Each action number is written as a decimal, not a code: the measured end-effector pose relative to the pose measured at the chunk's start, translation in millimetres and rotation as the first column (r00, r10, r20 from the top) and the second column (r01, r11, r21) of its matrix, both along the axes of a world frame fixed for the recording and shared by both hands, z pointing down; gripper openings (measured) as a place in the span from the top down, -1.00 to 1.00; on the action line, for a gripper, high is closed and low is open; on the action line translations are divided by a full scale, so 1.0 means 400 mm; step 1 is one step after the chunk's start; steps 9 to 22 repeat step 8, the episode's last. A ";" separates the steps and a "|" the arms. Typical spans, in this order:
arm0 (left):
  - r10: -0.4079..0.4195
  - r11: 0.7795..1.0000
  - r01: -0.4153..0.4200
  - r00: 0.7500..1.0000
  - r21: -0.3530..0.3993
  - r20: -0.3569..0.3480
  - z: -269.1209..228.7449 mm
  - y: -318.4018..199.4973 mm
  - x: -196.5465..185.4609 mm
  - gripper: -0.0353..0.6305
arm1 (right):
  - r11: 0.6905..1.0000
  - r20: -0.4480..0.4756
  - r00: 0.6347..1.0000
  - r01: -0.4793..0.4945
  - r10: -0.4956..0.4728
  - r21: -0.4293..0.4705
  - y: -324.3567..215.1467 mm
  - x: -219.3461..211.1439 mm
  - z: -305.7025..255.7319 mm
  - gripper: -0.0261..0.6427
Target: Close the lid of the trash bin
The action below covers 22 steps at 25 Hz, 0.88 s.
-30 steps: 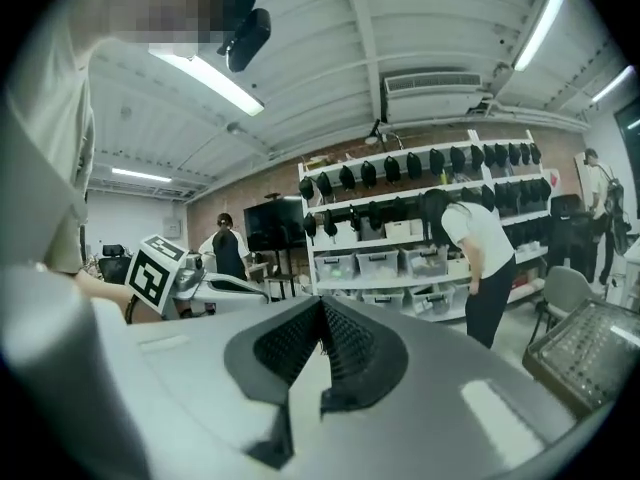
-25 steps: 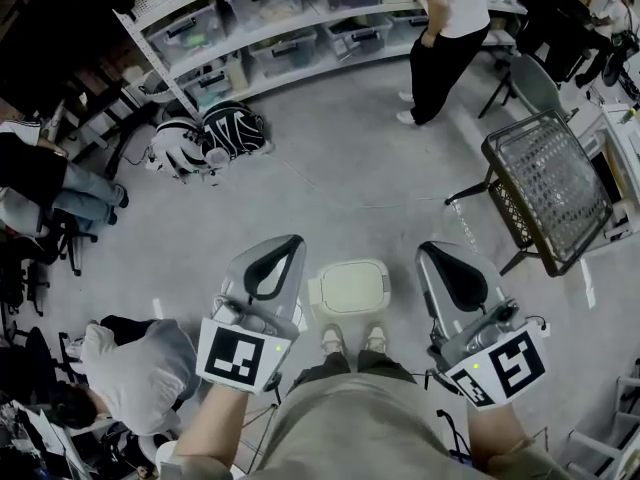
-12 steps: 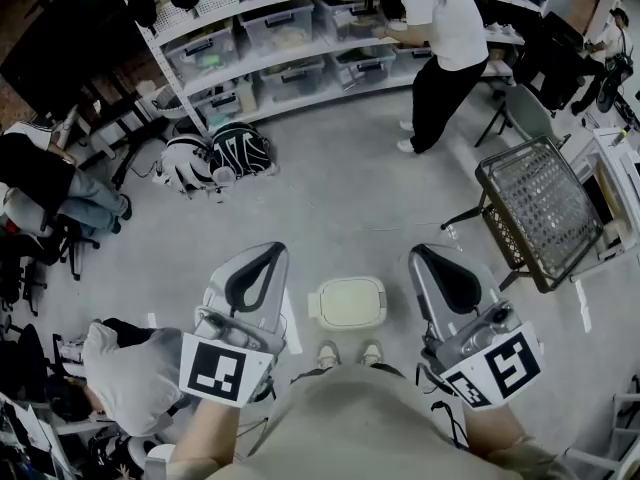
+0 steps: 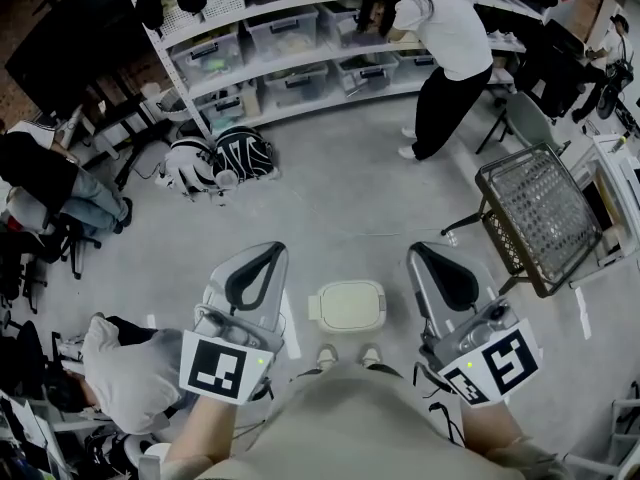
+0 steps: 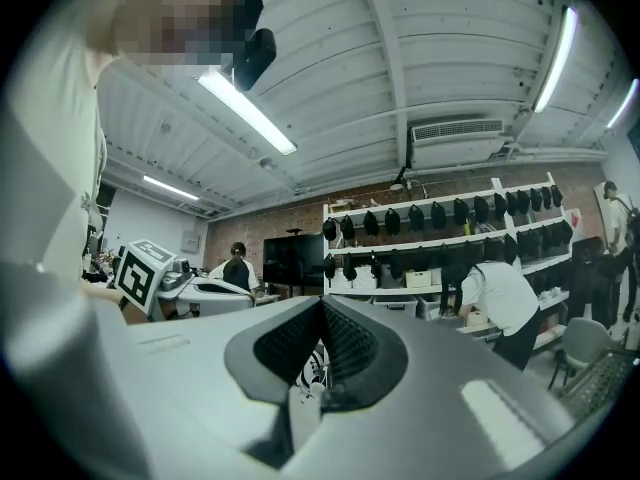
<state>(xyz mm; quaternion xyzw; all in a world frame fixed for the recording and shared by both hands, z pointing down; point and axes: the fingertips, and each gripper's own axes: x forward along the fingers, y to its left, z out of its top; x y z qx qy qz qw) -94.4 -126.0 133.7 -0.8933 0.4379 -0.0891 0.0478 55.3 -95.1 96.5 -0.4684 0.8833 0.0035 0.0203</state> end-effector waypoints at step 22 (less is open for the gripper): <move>0.001 1.000 -0.001 1.000 0.014 0.014 -0.015 0.003 0.009 0.88 | 1.000 -0.004 1.000 -0.004 0.004 -0.009 -0.008 0.016 0.006 0.91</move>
